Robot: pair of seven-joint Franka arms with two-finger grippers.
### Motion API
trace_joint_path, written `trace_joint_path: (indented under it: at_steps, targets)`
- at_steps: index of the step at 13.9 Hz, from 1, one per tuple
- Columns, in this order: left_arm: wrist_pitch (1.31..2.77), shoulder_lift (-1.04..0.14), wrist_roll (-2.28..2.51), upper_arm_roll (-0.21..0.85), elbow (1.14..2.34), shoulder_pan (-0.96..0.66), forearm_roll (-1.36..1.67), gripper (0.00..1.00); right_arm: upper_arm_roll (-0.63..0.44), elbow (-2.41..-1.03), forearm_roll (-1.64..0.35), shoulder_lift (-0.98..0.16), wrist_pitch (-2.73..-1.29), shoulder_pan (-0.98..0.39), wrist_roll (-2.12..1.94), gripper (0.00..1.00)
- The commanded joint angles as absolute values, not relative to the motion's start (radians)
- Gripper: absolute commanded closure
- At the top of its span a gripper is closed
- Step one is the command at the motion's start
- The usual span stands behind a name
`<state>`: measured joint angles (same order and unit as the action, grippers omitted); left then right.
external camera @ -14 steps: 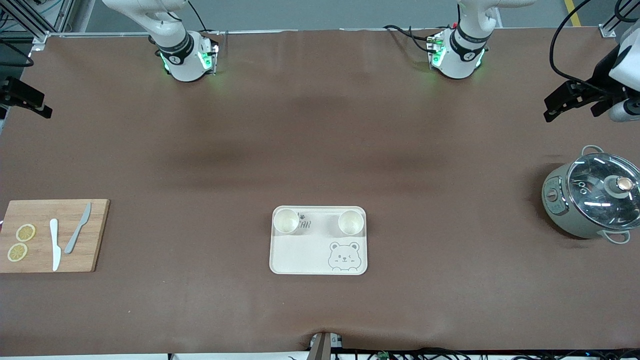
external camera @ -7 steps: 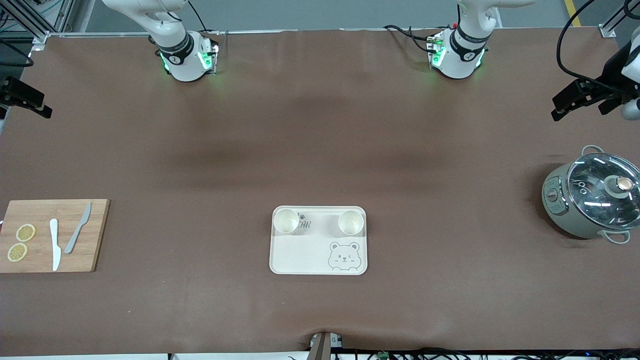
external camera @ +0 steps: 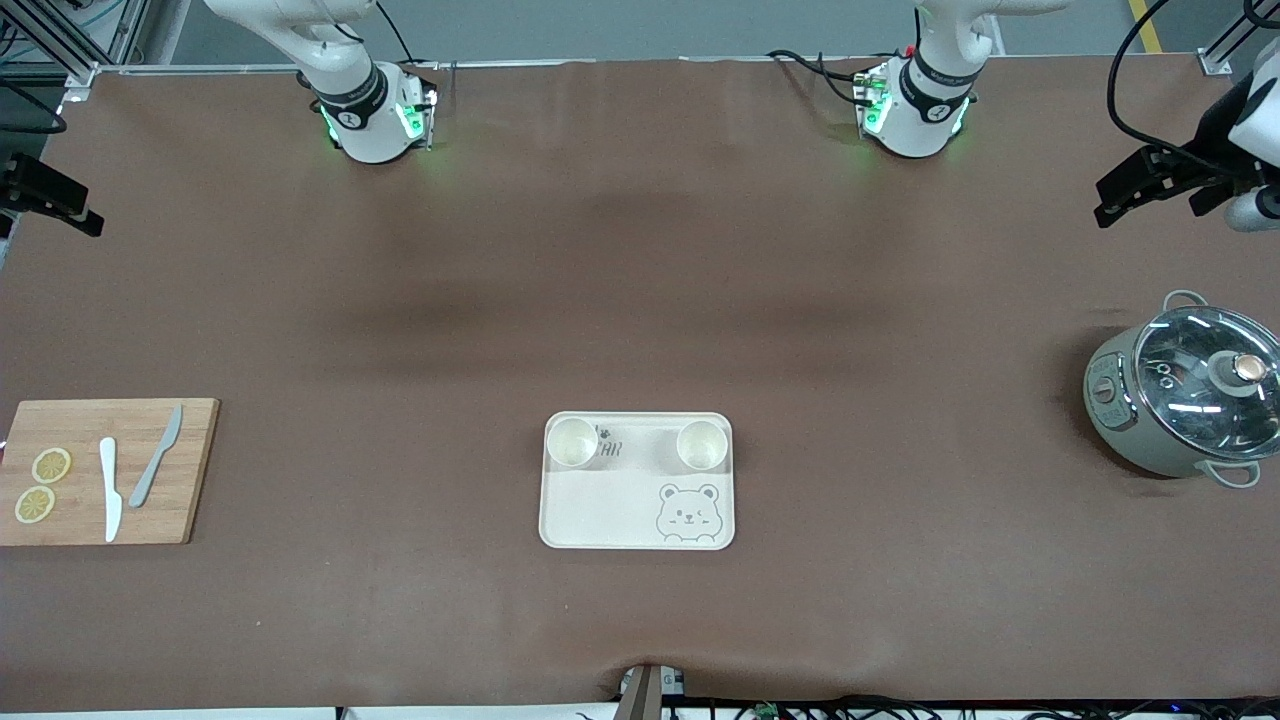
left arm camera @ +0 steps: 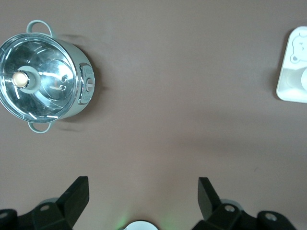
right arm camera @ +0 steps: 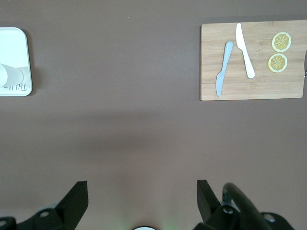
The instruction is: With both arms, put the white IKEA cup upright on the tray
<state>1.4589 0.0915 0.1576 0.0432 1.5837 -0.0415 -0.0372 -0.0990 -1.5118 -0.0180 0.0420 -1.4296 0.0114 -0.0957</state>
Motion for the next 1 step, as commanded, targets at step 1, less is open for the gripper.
trace_joint_path:
  at_steps: [1]
  targets:
    - [1.433, 0.097, 0.129, 0.052, 1.569, -0.038, -0.006, 0.00, -0.091, -1.488, -0.008, 0.032, -1.413, 0.028, -0.106, 0.00]
